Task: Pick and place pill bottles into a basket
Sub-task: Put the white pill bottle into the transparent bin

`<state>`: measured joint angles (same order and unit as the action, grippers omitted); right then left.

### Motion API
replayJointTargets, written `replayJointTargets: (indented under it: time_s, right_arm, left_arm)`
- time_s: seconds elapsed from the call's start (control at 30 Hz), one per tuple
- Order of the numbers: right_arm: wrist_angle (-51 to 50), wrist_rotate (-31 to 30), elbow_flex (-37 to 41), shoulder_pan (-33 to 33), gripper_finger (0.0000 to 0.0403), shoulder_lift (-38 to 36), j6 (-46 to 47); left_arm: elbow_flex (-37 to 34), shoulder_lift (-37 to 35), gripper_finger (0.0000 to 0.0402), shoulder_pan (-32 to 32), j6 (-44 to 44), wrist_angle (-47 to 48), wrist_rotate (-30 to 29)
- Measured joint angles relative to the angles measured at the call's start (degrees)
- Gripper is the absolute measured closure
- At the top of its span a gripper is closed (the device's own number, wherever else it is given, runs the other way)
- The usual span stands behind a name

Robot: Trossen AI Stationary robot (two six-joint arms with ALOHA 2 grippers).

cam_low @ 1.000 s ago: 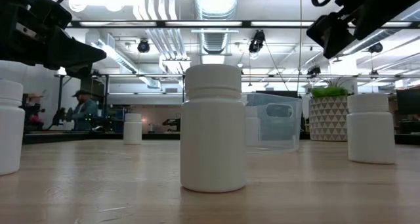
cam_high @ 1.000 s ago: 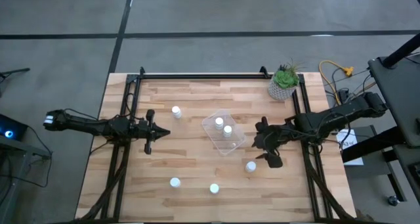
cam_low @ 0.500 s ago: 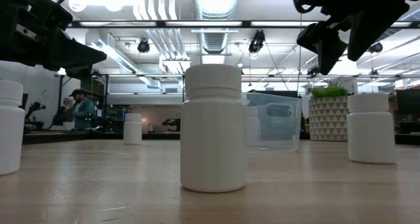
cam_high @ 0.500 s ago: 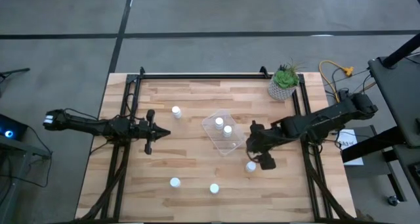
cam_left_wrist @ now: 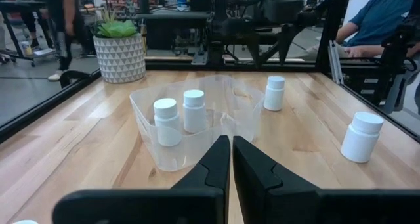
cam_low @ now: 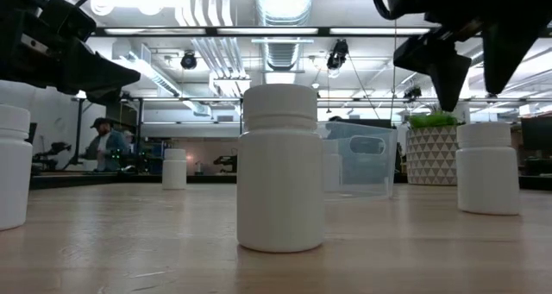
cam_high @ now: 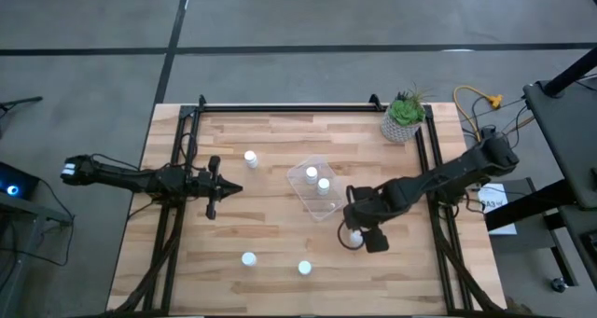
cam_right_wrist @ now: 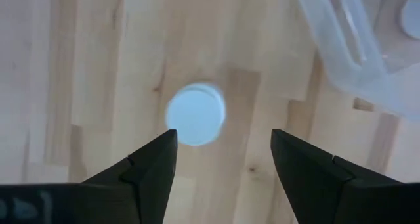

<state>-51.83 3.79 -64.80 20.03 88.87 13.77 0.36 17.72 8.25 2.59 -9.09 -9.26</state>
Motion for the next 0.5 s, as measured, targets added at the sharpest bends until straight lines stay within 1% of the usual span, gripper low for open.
replayJointTargets:
  time_s: [0.2, 0.5]
  right_arm:
    - [0.35, 0.27, -0.58, 2.23, 0.0169, 0.94, 2.65]
    - [1.75, 0.12, 0.32, 2.61, 0.0170, 0.98, 3.88]
  left_arm:
    - [0.00, -0.09, 0.0402, 0.00, 0.00, 0.16, 0.00]
    - [0.00, 0.04, 0.0402, 0.00, 0.00, 0.14, 0.00]
